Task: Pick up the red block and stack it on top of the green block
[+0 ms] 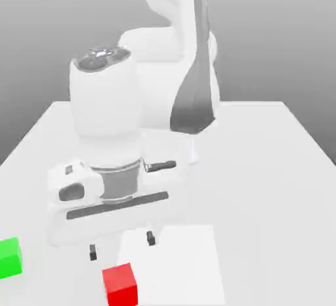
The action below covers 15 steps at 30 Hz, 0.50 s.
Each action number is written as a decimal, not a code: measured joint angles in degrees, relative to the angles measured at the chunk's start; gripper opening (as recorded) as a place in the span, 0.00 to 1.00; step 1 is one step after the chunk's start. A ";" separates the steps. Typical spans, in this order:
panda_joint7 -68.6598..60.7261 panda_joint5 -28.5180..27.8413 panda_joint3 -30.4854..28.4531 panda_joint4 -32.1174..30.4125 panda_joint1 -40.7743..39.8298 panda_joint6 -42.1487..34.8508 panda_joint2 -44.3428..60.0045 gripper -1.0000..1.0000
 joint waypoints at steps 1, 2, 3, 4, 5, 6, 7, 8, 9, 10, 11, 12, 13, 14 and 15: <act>-0.73 0.67 0.54 0.23 -0.46 1.50 2.04 0.50; -1.45 1.50 1.26 0.53 -1.04 3.11 4.11 0.50; -2.20 2.44 2.08 0.86 -1.69 4.77 6.20 0.50; -2.83 3.26 2.98 1.18 -2.43 6.35 8.17 0.00; -2.83 3.26 2.98 1.18 -2.43 6.35 8.17 0.00; -2.83 3.26 2.98 1.18 -2.43 6.34 8.17 0.00; -2.82 3.25 2.98 1.18 -2.43 6.32 8.17 0.00; -2.82 3.24 2.99 1.18 -2.44 6.29 8.17 0.00; -2.81 3.24 2.99 1.18 -2.44 6.25 8.16 0.00; -3.13 3.66 3.45 1.34 -2.81 7.06 9.15 0.00; -2.93 3.37 3.19 1.24 -2.61 6.61 8.59 0.00; -2.45 2.68 2.70 1.01 -2.26 5.55 7.24 0.00; -1.77 1.77 2.06 0.71 -1.80 4.16 5.52 0.00; -1.04 0.77 1.44 0.38 -1.37 2.61 3.61 0.00; -0.27 -0.26 0.90 0.02 -1.04 0.98 1.61 0.00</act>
